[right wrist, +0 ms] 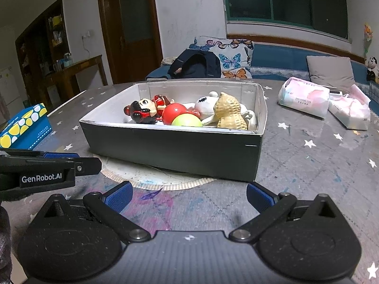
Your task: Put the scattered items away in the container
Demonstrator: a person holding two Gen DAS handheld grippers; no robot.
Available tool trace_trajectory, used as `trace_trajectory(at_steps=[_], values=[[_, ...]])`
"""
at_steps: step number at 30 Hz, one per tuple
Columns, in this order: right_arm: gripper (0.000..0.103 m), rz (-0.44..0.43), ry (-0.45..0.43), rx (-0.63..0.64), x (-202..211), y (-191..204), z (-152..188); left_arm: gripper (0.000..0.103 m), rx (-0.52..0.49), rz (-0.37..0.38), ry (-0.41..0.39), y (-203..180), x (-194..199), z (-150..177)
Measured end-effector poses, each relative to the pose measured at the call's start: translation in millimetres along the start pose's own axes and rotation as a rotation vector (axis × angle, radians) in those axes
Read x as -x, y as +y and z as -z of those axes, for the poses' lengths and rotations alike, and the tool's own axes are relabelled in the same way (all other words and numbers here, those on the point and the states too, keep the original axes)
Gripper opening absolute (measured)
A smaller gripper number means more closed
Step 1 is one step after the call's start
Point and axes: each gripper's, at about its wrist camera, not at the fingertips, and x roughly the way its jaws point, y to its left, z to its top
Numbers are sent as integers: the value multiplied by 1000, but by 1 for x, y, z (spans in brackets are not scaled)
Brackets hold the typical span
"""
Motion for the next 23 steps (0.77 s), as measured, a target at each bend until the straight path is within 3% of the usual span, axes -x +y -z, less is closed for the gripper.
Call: trace_trajectory(at_steps=[23], values=[[103, 5, 20, -8, -32, -7, -16, 34, -11, 22, 1, -4, -30, -20]])
